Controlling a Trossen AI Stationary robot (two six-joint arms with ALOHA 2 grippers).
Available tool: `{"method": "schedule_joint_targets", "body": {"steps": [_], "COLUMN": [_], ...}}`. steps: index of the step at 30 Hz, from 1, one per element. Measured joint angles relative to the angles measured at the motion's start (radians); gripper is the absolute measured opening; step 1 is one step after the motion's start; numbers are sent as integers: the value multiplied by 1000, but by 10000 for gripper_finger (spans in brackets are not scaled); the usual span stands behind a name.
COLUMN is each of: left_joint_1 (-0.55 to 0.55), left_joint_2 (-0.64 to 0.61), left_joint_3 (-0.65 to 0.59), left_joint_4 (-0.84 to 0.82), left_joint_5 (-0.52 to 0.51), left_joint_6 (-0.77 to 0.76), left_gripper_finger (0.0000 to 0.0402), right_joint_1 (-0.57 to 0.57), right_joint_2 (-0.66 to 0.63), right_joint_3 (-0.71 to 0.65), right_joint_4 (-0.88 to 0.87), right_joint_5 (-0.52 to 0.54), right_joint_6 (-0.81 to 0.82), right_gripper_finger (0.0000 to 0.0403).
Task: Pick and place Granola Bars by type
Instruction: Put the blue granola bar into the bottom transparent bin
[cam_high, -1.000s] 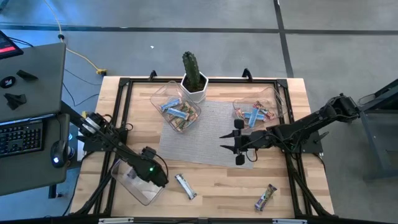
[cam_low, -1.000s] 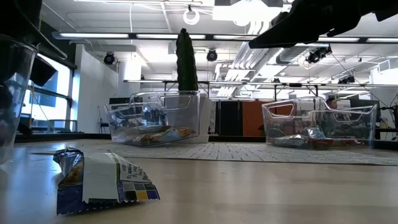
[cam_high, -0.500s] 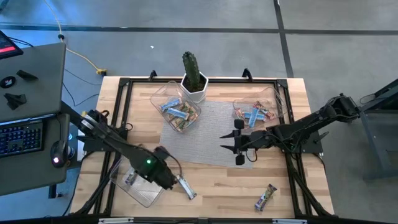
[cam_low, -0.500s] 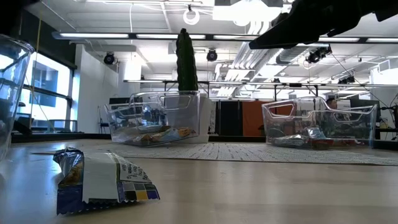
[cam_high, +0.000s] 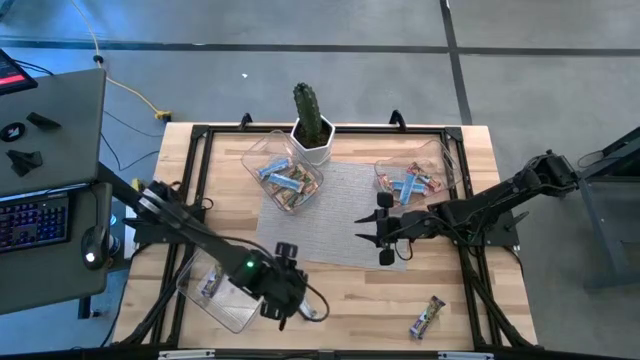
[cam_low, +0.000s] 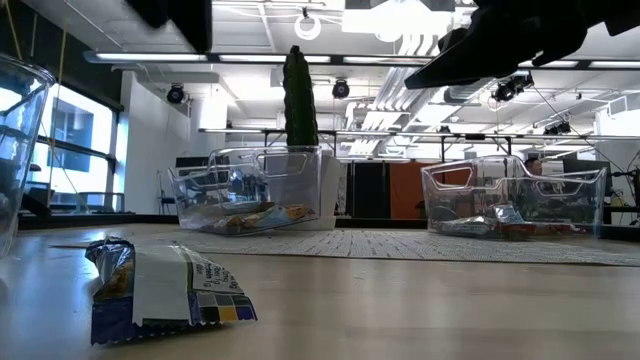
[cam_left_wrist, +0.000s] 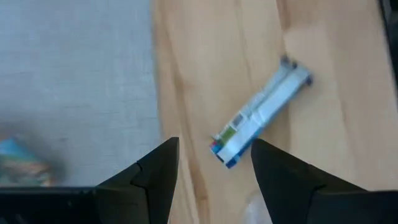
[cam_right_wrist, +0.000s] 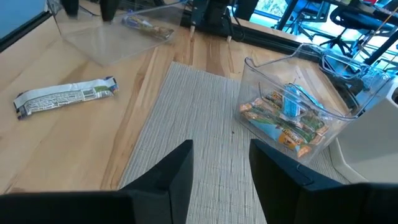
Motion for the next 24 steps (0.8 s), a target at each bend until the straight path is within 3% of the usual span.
{"method": "schedule_joint_targets", "body": {"steps": [9,16,19,24], "left_joint_1": [65,90,79,85], "left_joint_2": [153,239,244,244], "left_joint_3": [-83,-85,-85,-84], "left_joint_4": [278,271,252,251], "left_joint_5": [259,453,463,331], "left_joint_6": [216,258,310,339], "left_gripper_finger": [195,194,189,174], "right_joint_1": [0,0,0,0], "right_joint_2": [0,0,0,0], "right_joint_3": [0,0,0,0], "right_joint_4": [0,-6,-8,-14], "right_joint_5": [0,0,0,0], "right_joint_6": [10,13,19,37], "right_gripper_finger": [140,140,140,140]}}
